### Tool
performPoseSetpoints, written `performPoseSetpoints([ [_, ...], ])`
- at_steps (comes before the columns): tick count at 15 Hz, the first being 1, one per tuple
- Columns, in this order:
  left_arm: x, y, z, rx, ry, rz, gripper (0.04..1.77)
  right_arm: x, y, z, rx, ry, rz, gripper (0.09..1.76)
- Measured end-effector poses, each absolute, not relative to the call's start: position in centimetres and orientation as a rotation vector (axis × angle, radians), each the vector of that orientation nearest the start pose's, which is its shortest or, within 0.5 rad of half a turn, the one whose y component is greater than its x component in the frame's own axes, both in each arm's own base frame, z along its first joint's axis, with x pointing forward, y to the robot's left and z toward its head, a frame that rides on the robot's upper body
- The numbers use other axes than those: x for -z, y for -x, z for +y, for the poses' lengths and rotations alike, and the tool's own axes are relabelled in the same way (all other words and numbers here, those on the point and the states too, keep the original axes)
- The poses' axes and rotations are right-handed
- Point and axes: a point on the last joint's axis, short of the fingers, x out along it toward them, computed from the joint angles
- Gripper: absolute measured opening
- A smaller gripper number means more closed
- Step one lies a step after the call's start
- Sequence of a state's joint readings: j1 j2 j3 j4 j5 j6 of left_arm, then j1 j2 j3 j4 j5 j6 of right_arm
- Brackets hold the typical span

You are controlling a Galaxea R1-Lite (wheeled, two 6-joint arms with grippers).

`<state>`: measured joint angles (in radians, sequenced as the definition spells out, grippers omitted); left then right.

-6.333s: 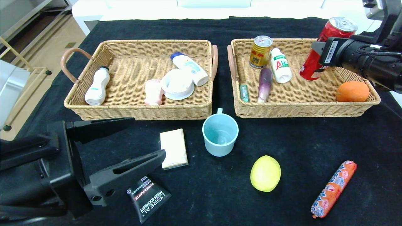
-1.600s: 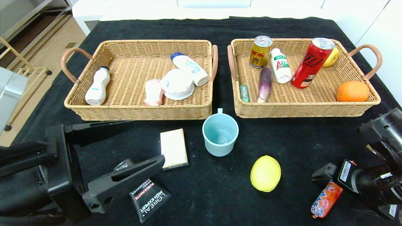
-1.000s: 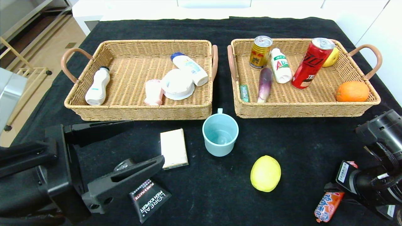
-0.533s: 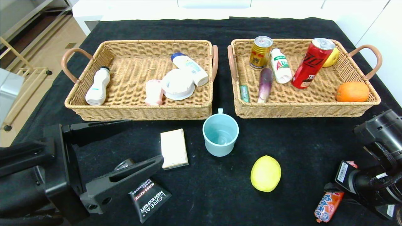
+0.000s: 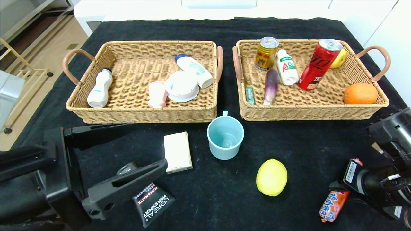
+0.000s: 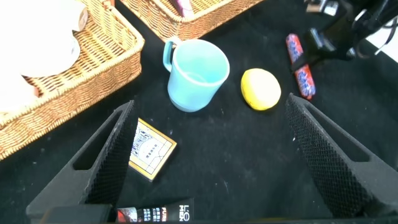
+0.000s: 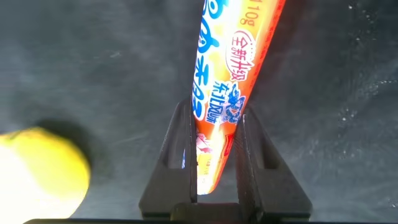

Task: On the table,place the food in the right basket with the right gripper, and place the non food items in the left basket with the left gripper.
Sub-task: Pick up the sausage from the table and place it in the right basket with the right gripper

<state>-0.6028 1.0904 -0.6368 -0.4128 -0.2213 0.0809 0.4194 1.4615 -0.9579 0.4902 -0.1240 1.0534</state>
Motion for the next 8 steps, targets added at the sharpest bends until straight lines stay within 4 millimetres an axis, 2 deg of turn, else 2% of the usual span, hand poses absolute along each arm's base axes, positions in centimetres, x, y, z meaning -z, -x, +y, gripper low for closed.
performPoseSetpoints([
  [4, -25.3, -12.3, -9.1, 0.825, -0.083, 0.008, 1.72, -21.8, -18.4, 7.9, 0.174, -0.651, 0.931, 0.44],
  [8, -25.3, -12.4, -9.1, 0.825, -0.083, 0.008, 1.72, -25.7, -18.5, 7.8, 0.084, -0.624, 0.826, 0.44],
])
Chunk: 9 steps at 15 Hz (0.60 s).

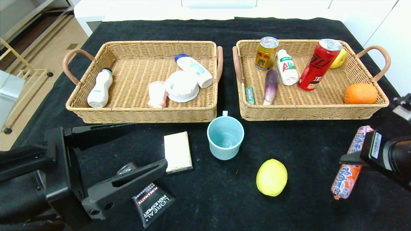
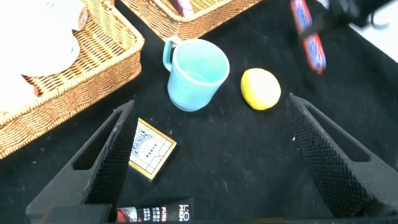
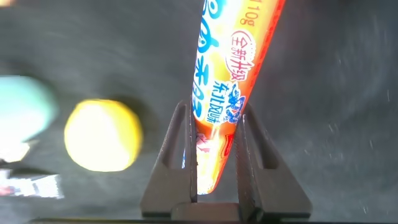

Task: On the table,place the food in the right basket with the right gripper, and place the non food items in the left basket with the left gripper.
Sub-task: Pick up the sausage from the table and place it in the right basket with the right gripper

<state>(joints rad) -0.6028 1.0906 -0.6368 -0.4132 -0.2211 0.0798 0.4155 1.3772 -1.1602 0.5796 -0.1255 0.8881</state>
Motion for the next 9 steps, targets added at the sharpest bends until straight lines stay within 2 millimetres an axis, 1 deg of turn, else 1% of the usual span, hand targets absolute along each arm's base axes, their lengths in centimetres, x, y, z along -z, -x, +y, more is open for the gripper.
performPoseSetpoints([
  [2, -25.3, -12.4, -9.1, 0.825, -0.084, 0.006, 1.72, -27.8, -19.3, 8.0, 0.05, -0.627, 0.759, 0.44],
  [4, -25.3, -12.4, -9.1, 0.825, -0.084, 0.006, 1.72, -29.3, -20.6, 8.4, 0.043, -0.622, 0.7, 0.44],
  [7, -25.4, -12.3, -9.1, 0.824, -0.083, 0.004, 1.72, -30.9, -22.2, 9.3, -0.005, -0.579, 0.632, 0.44],
  [9, -25.4, -12.3, -9.1, 0.824, -0.083, 0.003, 1.72, -31.4, -22.7, 10.3, -0.065, -0.528, 0.603, 0.44],
])
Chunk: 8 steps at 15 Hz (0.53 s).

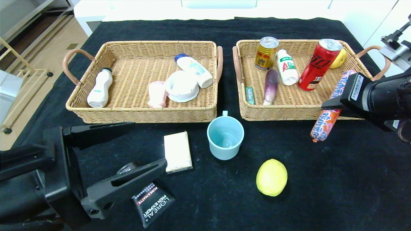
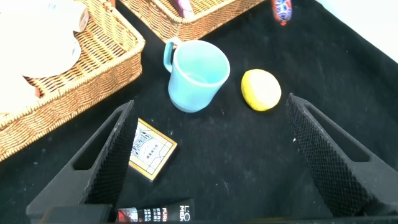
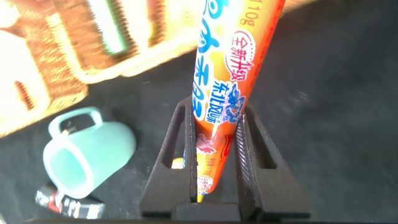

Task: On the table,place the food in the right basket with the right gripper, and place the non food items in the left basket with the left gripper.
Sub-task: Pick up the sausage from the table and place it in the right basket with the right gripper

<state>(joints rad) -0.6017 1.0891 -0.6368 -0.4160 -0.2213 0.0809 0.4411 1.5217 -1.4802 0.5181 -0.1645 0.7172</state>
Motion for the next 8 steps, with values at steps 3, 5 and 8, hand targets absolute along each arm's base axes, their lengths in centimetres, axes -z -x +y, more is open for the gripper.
performPoseSetpoints([
  [3, -25.4, -12.3, -9.1, 0.824, -0.083, 0.003, 1.72, -31.4, -23.2, 11.9, -0.12, -0.47, 0.603, 0.44],
  [5, -25.4, -12.3, -9.1, 0.825, -0.083, 0.004, 1.72, -31.7, -24.0, 12.7, -0.147, -0.439, 0.592, 0.44],
  [8, -25.4, -12.3, -9.1, 0.825, -0.084, 0.005, 1.72, -32.7, -25.5, 13.8, -0.189, -0.411, 0.544, 0.44],
])
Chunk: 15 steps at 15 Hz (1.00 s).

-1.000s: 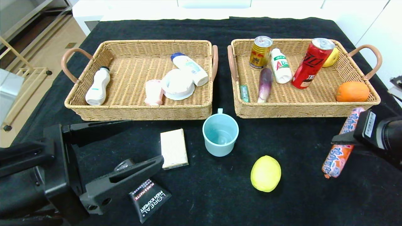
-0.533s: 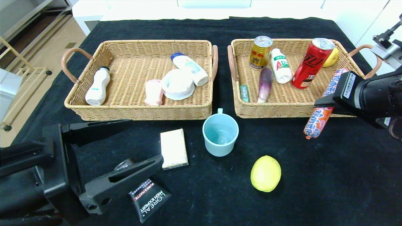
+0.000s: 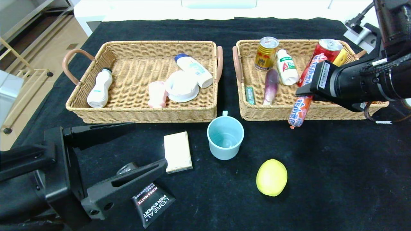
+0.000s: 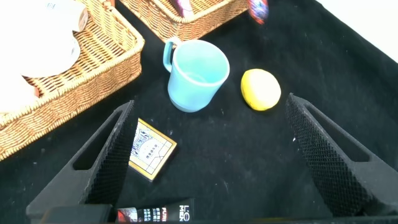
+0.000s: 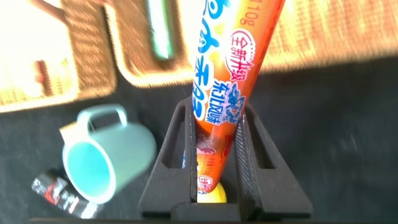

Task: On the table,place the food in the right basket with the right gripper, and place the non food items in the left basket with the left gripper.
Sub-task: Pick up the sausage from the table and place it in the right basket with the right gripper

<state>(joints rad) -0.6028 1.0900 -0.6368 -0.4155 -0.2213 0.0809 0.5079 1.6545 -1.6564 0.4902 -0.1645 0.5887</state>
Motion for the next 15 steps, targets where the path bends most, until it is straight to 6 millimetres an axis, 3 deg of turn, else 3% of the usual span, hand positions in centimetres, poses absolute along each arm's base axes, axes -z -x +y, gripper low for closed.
performPoseSetpoints([
  [7, -25.4, -12.3, -9.1, 0.824, -0.091, -0.001, 1.72, -32.7, -29.6, 16.0, -0.258, -0.342, 0.389, 0.44],
  [15, -25.4, -12.3, -9.1, 0.824, -0.09, -0.002, 1.72, -32.9, -31.6, 17.2, -0.294, -0.336, 0.252, 0.44],
])
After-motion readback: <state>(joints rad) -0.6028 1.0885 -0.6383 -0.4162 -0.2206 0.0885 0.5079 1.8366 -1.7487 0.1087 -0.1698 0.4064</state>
